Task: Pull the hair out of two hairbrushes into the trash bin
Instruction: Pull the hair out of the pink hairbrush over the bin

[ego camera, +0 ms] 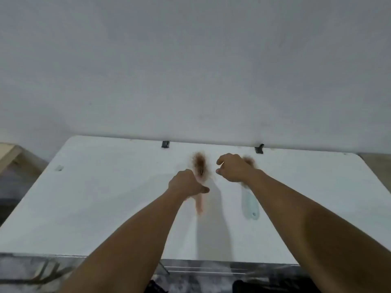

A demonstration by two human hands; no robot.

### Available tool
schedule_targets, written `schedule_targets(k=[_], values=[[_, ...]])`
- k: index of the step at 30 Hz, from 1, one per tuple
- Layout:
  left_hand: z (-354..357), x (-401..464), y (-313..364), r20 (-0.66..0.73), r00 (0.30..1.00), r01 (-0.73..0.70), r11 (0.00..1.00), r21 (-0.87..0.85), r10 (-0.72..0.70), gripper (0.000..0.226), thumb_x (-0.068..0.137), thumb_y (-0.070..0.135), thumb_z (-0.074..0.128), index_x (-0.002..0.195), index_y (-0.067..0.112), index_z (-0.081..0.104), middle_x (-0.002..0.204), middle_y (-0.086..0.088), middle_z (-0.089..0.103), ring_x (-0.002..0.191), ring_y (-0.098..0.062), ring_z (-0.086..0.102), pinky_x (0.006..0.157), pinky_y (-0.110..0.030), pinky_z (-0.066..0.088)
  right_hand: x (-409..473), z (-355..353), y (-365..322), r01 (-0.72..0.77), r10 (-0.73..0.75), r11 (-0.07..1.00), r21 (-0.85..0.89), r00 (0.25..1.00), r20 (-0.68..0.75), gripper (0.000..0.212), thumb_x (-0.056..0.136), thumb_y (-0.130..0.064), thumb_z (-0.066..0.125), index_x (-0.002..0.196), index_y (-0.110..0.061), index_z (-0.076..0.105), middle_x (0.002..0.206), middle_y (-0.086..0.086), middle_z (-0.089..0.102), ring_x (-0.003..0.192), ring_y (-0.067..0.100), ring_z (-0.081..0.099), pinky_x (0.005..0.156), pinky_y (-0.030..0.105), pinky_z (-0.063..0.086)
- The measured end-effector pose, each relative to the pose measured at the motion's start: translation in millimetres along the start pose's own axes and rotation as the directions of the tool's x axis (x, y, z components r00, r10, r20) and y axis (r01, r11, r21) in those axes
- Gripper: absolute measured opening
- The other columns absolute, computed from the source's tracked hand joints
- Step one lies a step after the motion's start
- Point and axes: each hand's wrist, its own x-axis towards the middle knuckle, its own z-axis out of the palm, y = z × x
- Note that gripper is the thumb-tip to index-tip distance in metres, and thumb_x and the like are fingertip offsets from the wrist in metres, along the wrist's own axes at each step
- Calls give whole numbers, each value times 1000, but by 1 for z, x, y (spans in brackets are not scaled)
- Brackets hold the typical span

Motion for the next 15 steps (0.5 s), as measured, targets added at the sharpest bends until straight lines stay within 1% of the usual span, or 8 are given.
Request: schedule_targets(k=[3,5,7,9,11,12,14,15], values=[[14,5,0,-44,999,26,997,-73,-29,54,68,49,79,96,14,50,88,1,56,84,-24,63,68,-30,47,7,15,-3,-37,37,997,61,999,13,37,92,-27,59,127,-15,57,127,6,62,110,24,60,88,32,49],[24,9,-2,-92,995,24,990,-141,-37,52,71,38,80,106,10,53,96,-1,56,98,-25,63,69,-29,43,11,24,-6,-53,51,993,106,998,22,34,91,-24,59,124,-14,58,124,8,64,105,25,64,85,33,51],[31,15,-5,-124,992,11,977,-213,-38,47,74,23,77,111,5,55,105,-6,63,102,-28,63,68,-29,42,15,31,-8,-55,54,986,159,998,11,33,91,-19,59,123,-12,60,122,10,65,107,28,64,85,35,53],[34,20,-7,-116,993,6,962,-274,-39,39,73,15,74,107,3,57,104,-10,66,95,-28,64,64,-28,41,18,36,-12,-54,57,976,213,998,-7,32,88,-14,60,120,-9,63,121,13,67,108,31,64,90,40,54],[32,21,-11,-70,997,13,937,-349,-40,23,71,13,73,85,6,56,84,-7,63,74,-24,59,53,-26,36,20,41,-14,-84,94,947,309,995,-19,32,84,-7,59,115,-8,65,117,15,67,102,32,67,87,44,57],[31,21,-14,-45,998,23,918,-396,-45,22,70,11,71,71,9,49,70,-4,56,63,-20,52,48,-25,32,20,43,-16,-98,111,931,352,994,-19,31,82,-3,58,111,-6,66,112,17,69,97,33,69,83,45,59],[27,17,-18,20,999,50,871,-489,-47,30,69,4,66,60,12,39,58,-3,44,51,-19,43,46,-23,30,18,45,-19,-117,138,898,424,990,-17,17,81,2,59,96,0,67,100,23,71,88,38,71,75,46,61],[26,15,-20,45,998,66,845,-531,-49,26,69,0,63,61,10,41,60,-7,46,51,-21,46,46,-24,34,16,46,-21,-124,146,880,458,989,-12,8,82,2,61,88,-1,66,95,24,71,85,38,72,73,46,62]])
